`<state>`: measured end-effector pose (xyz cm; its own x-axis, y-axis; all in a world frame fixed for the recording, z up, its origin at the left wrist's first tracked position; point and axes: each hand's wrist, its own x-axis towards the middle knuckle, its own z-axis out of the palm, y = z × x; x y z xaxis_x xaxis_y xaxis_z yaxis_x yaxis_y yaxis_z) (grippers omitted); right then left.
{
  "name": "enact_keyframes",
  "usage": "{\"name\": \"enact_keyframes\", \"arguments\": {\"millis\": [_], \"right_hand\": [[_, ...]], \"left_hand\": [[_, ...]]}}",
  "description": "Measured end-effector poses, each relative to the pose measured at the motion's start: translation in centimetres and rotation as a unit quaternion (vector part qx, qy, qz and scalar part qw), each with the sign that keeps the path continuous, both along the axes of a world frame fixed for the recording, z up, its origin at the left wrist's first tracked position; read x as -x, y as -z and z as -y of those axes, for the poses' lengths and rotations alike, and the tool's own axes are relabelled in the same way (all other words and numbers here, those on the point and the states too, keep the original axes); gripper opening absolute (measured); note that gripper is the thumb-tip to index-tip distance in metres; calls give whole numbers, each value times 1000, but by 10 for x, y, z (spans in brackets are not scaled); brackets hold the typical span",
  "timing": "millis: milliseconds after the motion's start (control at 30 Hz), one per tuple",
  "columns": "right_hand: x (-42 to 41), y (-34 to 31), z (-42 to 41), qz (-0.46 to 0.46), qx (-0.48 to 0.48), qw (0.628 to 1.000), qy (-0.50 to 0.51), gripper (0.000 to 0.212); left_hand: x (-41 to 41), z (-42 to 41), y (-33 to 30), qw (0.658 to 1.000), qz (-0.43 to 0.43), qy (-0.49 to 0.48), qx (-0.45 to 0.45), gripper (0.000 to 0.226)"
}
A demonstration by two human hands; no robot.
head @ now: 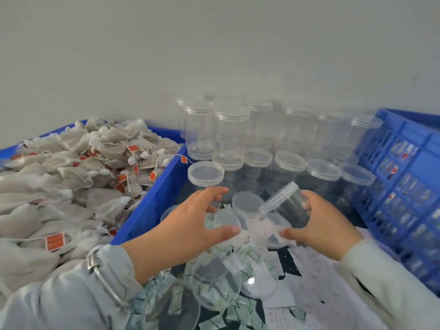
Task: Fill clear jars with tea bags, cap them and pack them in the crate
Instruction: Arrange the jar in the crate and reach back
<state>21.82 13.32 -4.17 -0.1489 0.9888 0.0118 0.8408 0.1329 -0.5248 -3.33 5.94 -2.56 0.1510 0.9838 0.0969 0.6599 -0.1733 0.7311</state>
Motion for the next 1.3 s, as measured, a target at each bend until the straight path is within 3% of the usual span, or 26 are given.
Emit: {"name": "enact_keyframes", "arguments": {"millis": [100,200,300,367,467,567,633,767,833,1000,1100,1200,1300], "right_hand": [[32,-7,27,-211,127,954,-169,94],[50,-4,43,-290,194,894,-283,89],[58,4,47,-343,174,872,-303,90],[65,12,50,-361,103,884,-280,90],[77,26,53,-297,-51,934,-193,93],[87,41,54,-208,-192,951,-125,95],[89,51,53,-153,-307,934,-97,89],[79,64,46,-78,-497,862,-66,79],[70,70,42,-60,-533,841,-75,73],[66,83,39,-46,-539,838,-71,65],[68,87,38,-48,-551,831,-63,66],[68,88,37,-43,-569,820,-56,64],[67,89,37,-38,-590,805,-50,58]], "left_hand": [[-2,1,-8,987,149,41,47,79],[0,7,-8,979,168,100,62,85],[-2,11,-7,980,168,94,42,76],[-4,8,-8,980,185,69,21,72],[-9,1,-7,979,203,8,0,65],[-16,-2,-3,979,201,-33,-10,64],[-21,-1,2,979,199,-51,-11,68],[-31,0,10,979,181,-85,23,62],[-35,1,13,981,152,-104,61,69],[-33,-2,15,974,119,-125,147,82],[-31,-2,13,957,176,-132,190,90],[-30,1,13,941,232,-128,210,82],[-32,4,14,897,331,-111,272,80]]}}
